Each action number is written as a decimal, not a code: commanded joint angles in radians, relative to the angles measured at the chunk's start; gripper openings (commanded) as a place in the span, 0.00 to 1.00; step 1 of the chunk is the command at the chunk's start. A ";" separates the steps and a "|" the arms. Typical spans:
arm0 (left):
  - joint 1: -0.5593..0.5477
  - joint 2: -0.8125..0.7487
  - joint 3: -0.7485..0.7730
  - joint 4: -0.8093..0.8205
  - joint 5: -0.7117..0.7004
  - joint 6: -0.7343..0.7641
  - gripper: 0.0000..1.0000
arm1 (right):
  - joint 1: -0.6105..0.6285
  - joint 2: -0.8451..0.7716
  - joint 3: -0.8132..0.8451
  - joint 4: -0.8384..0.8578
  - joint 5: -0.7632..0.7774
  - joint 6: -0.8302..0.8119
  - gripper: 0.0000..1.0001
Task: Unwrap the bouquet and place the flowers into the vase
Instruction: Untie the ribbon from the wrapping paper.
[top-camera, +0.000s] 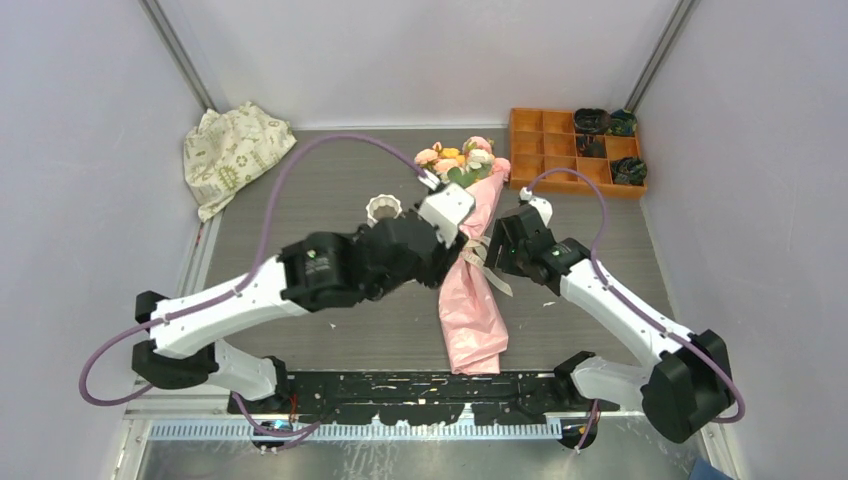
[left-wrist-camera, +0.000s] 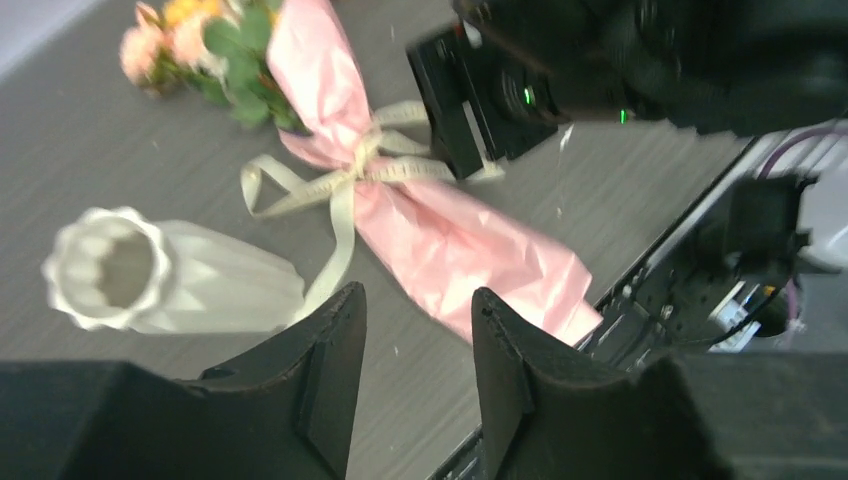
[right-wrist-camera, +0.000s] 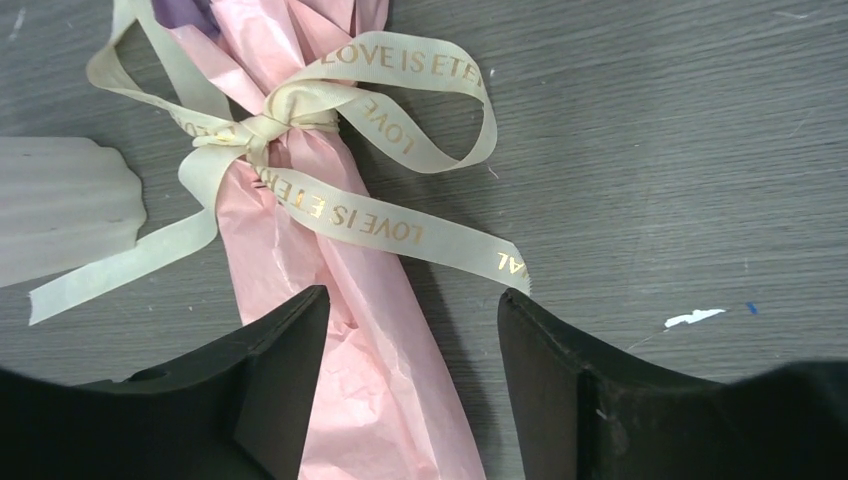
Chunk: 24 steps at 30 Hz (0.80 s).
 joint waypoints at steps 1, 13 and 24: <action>-0.033 -0.053 -0.169 0.131 -0.060 -0.074 0.43 | 0.011 0.064 0.006 0.096 -0.018 0.004 0.66; -0.036 -0.003 -0.514 0.354 -0.072 -0.169 0.27 | 0.011 0.278 0.070 0.203 -0.035 -0.055 0.63; -0.019 0.085 -0.717 0.642 -0.094 -0.152 0.07 | 0.011 0.412 0.168 0.239 -0.064 -0.088 0.55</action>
